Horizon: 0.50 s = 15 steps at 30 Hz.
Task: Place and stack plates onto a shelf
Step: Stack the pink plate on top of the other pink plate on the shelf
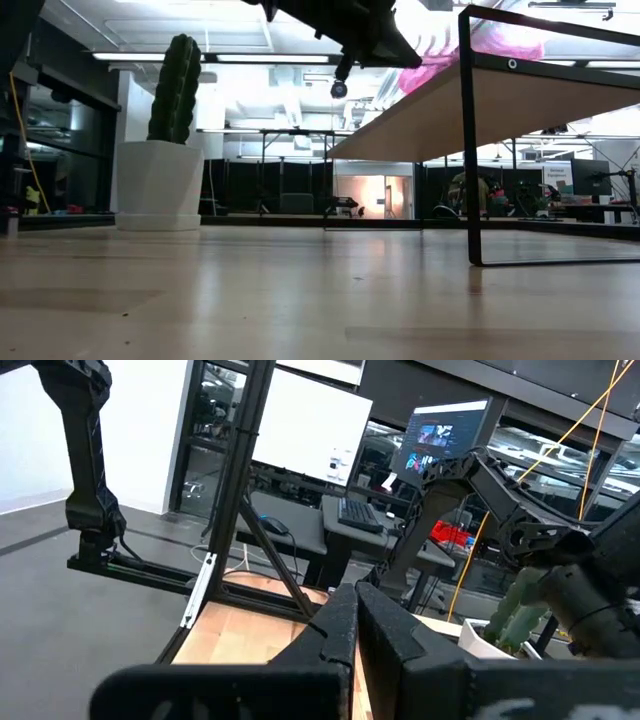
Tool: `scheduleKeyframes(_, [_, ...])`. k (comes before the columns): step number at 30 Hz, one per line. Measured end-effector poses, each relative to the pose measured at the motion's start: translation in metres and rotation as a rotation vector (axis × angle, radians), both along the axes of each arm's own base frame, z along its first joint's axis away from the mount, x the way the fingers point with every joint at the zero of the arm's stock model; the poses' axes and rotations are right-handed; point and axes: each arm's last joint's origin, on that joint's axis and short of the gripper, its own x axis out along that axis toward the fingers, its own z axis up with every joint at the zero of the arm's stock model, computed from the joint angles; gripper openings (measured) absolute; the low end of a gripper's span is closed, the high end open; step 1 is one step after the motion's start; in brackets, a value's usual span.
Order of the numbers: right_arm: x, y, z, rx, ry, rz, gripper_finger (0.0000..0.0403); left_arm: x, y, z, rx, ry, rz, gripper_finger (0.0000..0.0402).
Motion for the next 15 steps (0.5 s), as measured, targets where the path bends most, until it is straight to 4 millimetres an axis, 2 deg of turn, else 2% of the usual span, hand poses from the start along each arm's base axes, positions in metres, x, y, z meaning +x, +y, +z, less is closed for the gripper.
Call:
scheduleKeyframes(9, [0.0003,-0.0003,0.0,0.001,0.0,-0.003,0.0,-0.0001,-0.0002,-0.0005,0.009,0.004,-0.005,0.0005])
scheduleKeyframes(15, [0.0003,-0.0003,0.0,0.001,0.0,-0.003,0.0,0.0002,-0.0017,-0.0006,-0.012,0.002,-0.053,0.0046])
